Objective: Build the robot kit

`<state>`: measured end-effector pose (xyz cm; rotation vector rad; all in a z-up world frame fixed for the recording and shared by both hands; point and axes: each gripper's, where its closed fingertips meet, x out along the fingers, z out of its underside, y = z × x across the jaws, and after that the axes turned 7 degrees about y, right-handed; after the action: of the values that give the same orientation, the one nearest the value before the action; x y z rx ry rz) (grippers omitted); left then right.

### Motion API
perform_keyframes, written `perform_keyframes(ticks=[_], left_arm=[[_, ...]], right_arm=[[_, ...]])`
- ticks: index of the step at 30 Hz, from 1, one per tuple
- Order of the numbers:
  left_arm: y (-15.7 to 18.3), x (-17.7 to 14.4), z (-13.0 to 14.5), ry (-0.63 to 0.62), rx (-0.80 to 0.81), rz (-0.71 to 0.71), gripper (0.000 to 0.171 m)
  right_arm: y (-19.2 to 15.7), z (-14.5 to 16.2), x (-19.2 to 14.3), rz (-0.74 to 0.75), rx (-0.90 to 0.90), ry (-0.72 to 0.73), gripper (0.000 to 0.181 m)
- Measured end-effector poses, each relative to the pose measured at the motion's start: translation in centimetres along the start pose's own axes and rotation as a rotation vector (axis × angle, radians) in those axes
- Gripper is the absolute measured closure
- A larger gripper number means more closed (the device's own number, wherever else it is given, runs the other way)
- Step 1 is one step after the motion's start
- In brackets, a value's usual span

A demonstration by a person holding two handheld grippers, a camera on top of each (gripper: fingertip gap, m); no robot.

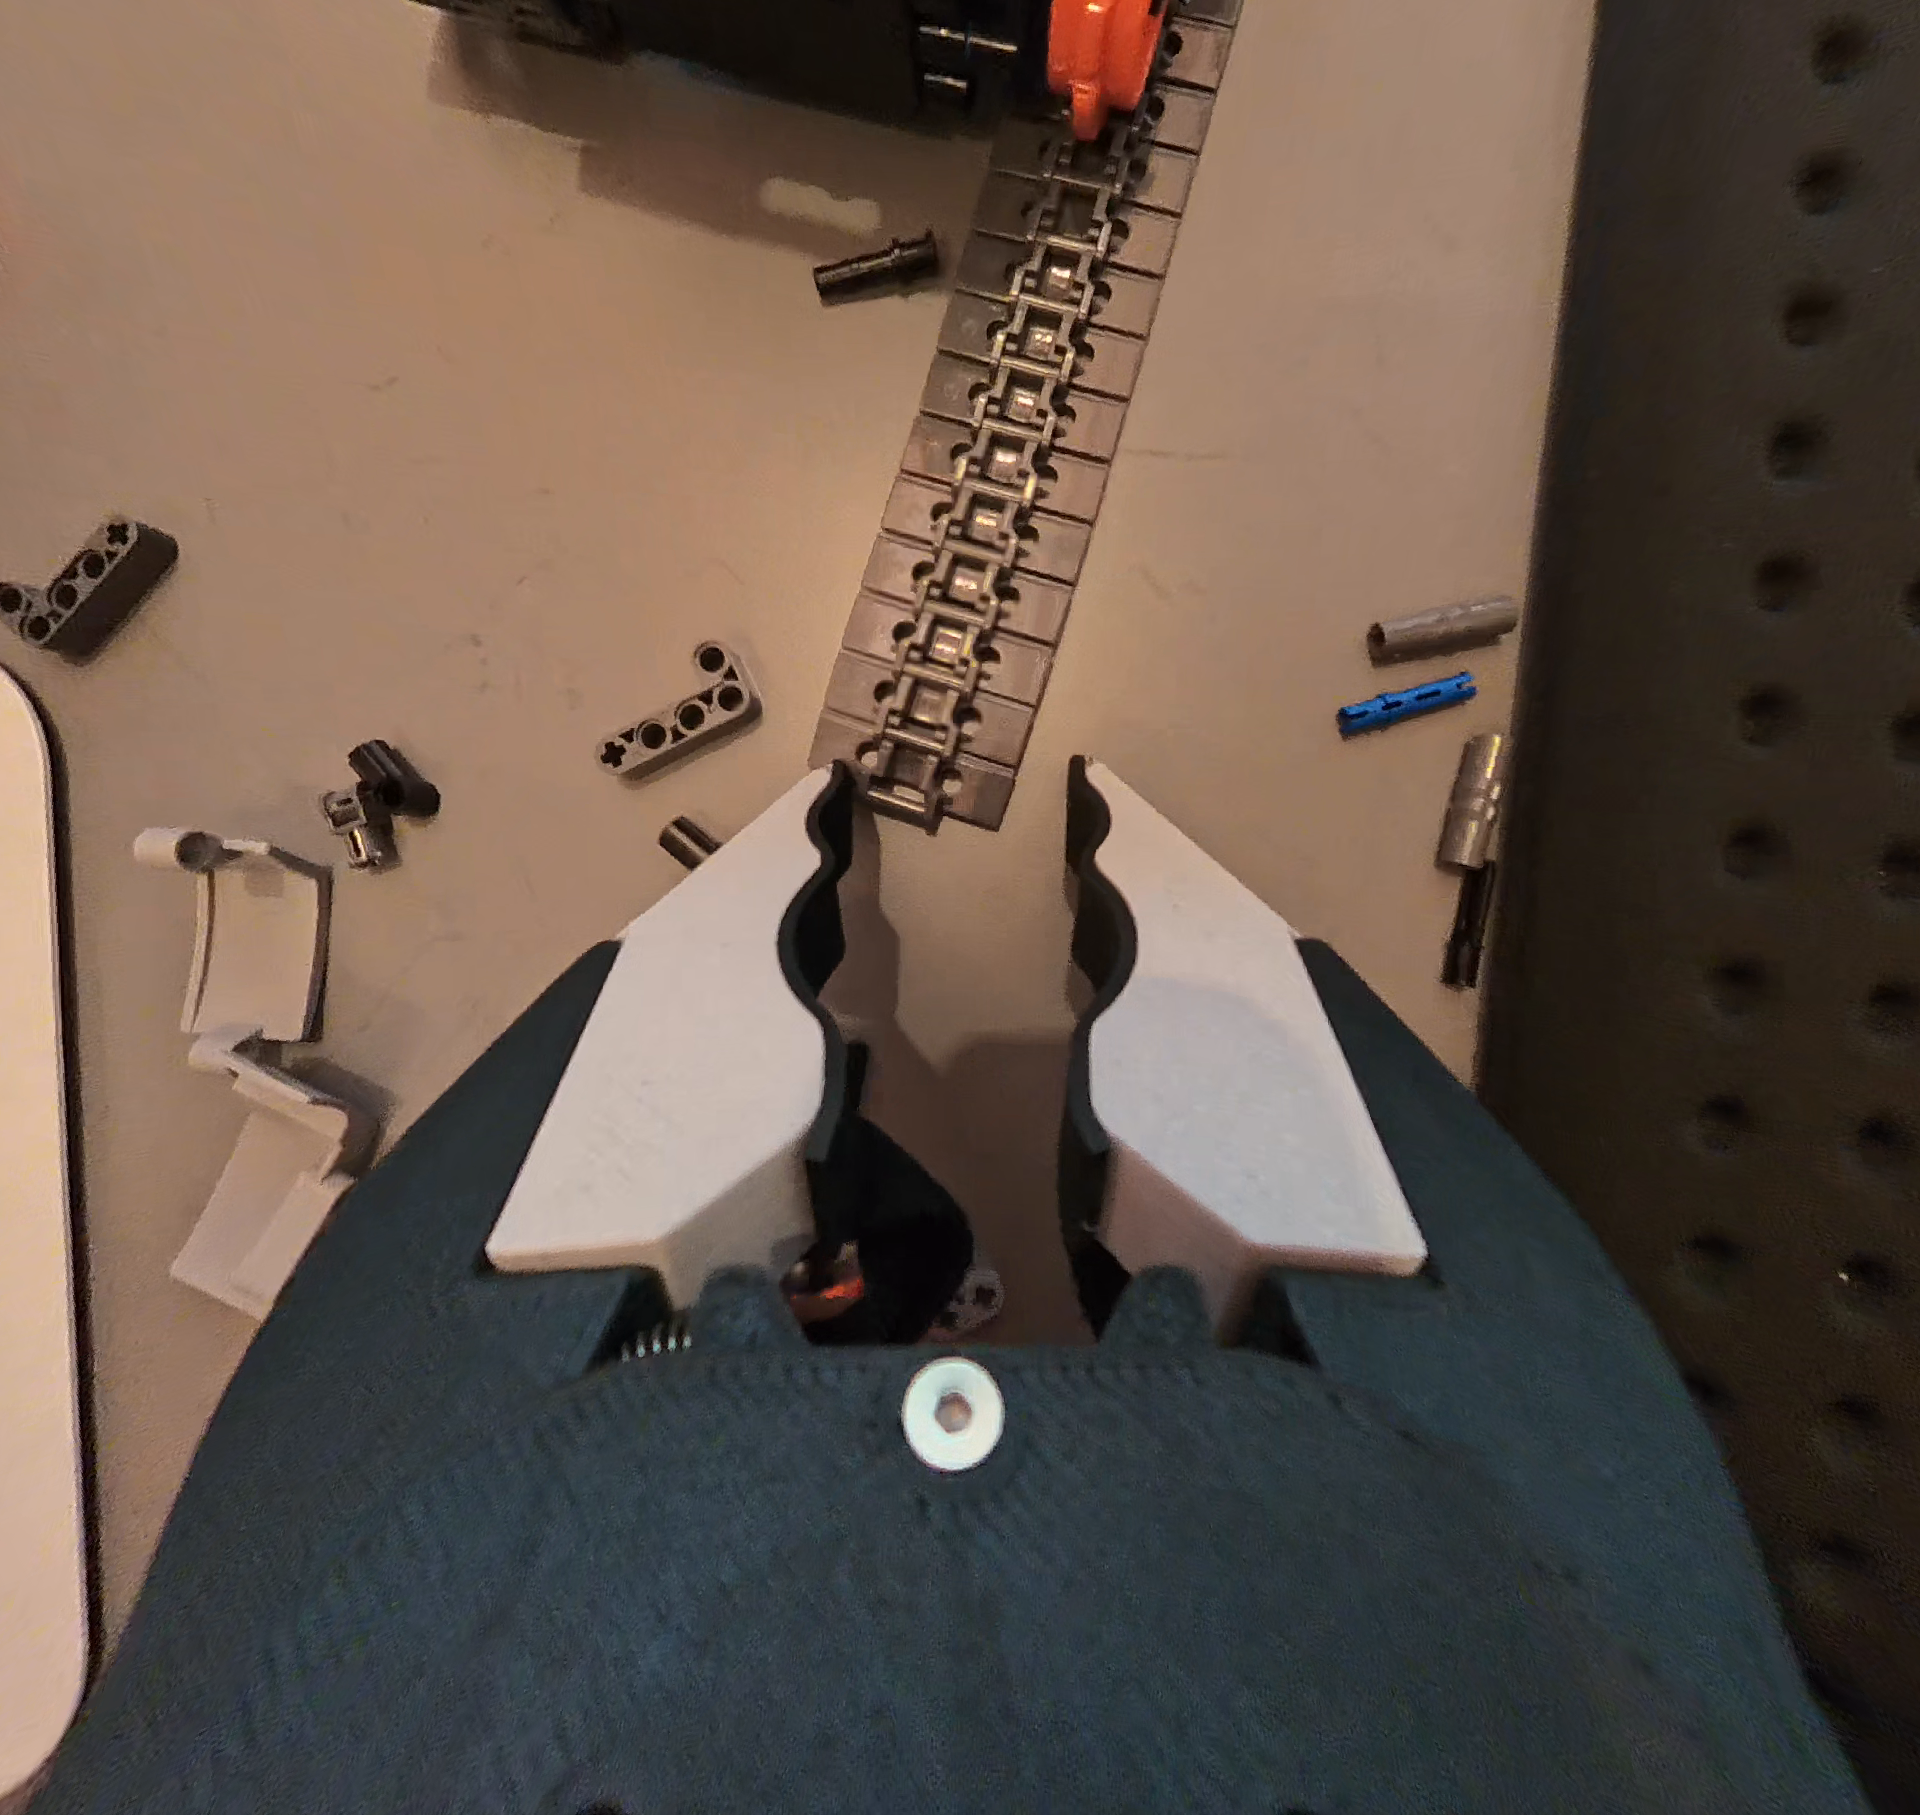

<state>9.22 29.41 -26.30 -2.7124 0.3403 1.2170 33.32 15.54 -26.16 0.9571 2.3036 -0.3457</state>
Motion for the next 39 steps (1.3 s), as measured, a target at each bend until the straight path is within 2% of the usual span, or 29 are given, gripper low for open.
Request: perform_keyframes(ticks=[3,8,15,24,36,39], left_arm=[[-0.7,0.3,-0.4,0.033,0.013,-0.023,0.139],[-1.0,0.3,-0.5,0.069,0.022,-0.028,0.142],[-1.0,-0.3,-1.6,0.116,0.117,-0.142,0.143],[0.1,-1.8,-7.5,0.254,0.269,-0.249,0.143],[1.6,-1.7,-15.0,0.316,0.461,-0.277,0.143],[2.0,-1.4,-16.3,0.316,0.52,-0.27,0.147]], right_arm=[[0.0,0.0,0.0,-0.004,0.0,0.008,0.157],[-0.1,0.1,-0.1,-0.008,-0.007,0.007,0.157],[-0.2,0.1,-0.3,0.013,-0.009,0.022,0.157],[0.3,-0.1,-0.8,0.048,-0.016,0.022,0.157],[1.0,0.3,-1.4,0.085,-0.013,0.003,0.157],[0.9,0.4,-1.2,0.079,-0.014,-0.003,0.156]])
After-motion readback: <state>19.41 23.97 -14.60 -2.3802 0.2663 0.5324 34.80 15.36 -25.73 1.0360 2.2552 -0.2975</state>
